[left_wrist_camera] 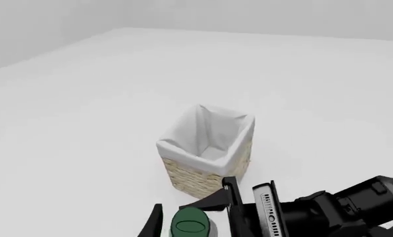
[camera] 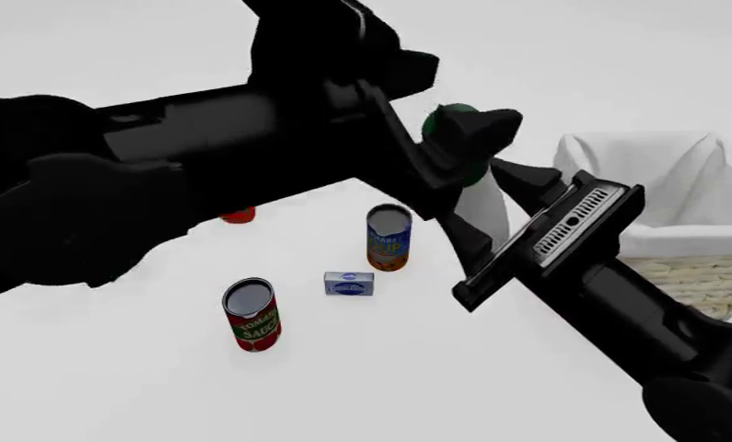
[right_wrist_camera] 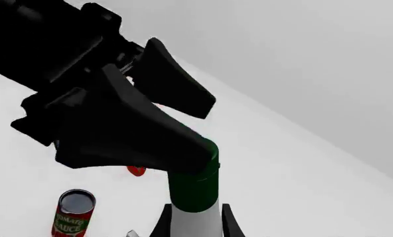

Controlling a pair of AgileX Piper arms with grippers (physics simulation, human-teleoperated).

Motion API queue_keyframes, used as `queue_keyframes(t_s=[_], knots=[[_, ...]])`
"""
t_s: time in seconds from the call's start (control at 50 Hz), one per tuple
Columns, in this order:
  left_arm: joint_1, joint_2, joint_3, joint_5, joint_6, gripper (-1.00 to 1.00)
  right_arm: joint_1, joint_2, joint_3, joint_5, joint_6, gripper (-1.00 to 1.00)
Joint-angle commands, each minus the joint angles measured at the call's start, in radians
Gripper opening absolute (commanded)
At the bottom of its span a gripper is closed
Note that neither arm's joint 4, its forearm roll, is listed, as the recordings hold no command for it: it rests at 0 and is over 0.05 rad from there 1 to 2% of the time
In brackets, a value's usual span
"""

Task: Pick the salad dressing and place it in the basket.

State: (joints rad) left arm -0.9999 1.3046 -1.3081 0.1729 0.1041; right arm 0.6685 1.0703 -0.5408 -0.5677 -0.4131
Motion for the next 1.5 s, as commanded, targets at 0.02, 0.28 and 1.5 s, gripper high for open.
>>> queue_keyframes(t_s=[0.02, 0.28, 1.5], knots=[[0.003, -0.176, -0.142, 0.118, -0.013, 1.0, 0.001, 0.011, 0.0, -0.015, 0.021, -1.0], [0.27, -0.547, 0.086, 0.016, -0.002, 1.0, -0.016, -0.054, -0.007, 0.013, 0.038, -1.0], [0.888, -1.268, 1.272, -0.313, -0.173, 1.0, -0.417, -0.353, -0.097, 0.154, 0.107, -1.0]])
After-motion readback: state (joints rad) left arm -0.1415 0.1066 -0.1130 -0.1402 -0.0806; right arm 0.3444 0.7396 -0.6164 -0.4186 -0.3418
